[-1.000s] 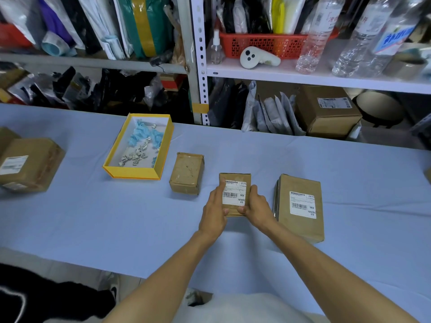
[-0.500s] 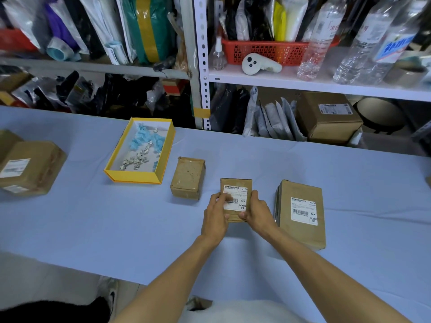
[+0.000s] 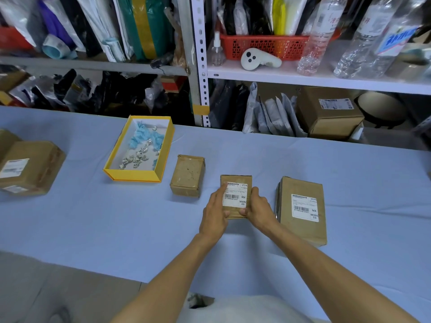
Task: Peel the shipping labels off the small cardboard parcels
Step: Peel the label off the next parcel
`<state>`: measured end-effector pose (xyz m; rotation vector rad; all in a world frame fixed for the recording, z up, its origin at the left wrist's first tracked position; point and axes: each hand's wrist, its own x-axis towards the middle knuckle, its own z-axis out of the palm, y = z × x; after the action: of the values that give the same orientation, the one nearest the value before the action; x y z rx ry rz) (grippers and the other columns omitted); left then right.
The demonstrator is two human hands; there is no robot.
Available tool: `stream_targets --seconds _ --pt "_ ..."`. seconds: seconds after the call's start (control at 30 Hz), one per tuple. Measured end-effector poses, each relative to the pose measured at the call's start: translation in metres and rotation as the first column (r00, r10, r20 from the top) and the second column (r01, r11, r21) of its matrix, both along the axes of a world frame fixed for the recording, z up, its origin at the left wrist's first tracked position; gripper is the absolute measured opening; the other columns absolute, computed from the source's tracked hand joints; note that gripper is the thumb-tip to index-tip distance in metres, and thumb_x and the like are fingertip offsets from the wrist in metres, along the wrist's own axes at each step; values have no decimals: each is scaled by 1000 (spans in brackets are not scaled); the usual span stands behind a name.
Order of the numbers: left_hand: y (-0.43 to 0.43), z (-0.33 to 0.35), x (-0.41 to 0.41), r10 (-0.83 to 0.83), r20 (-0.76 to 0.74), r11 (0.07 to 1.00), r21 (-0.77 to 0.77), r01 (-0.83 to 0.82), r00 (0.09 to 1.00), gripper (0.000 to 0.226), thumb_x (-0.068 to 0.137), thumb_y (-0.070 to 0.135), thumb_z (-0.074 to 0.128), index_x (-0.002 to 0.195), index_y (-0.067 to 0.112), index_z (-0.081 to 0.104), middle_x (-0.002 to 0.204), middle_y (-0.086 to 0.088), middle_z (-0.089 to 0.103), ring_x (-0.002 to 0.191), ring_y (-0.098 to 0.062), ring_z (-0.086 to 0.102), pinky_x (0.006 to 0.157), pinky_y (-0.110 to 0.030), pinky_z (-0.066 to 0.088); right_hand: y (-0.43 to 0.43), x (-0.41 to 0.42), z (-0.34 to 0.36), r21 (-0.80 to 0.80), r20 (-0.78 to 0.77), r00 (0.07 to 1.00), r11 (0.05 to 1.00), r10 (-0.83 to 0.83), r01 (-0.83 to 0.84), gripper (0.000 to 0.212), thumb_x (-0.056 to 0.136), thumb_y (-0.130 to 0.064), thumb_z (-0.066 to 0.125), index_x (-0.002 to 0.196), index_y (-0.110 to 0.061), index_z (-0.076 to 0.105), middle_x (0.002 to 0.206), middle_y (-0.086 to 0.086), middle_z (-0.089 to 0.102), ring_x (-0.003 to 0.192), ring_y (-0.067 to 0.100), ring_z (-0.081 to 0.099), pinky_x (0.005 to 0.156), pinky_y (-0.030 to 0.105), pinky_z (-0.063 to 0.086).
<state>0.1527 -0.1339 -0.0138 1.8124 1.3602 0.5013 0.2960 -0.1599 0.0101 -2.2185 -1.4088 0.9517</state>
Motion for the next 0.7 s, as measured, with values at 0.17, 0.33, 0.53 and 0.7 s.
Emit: stream_targets --seconds 0.17,0.33,0.53,0.7 --pt "12 -1 -1 20 48 1000 -18 -19 999 84 71 -8 67 136 36 38 126 3 53 114 -17 56 92 -37 54 0 0 0 -1 12 1000 1000 10 -10 42 86 -11 65 116 -7 35 115 16 61 100 31 60 78 34 47" --pt "10 -2 -1 0 26 1000 2 0 1000 63 73 -10 64 120 29 50 123 3 50 115 -18 56 88 -29 56 0 -1 2 -5 17 1000 1000 19 -19 44 86 -11 65 118 -5 35 116 16 61 101 32 61 79 35 49" --pt "9 0 -4 -44 1 999 -23 44 999 91 80 -7 60 150 34 22 138 1 44 122 -17 50 100 -36 49 1 -1 2 -2 6 1000 1000 9 -9 42 86 -10 65 115 -4 35 116 17 61 102 33 60 79 35 48" --pt "12 0 -4 -94 -78 995 11 95 993 90 82 -4 62 153 29 16 139 -2 39 122 -21 52 98 -36 49 1 -1 4 -5 10 1000 1000 13 -13 43 85 -10 65 116 -4 35 116 17 61 102 34 61 81 37 49"
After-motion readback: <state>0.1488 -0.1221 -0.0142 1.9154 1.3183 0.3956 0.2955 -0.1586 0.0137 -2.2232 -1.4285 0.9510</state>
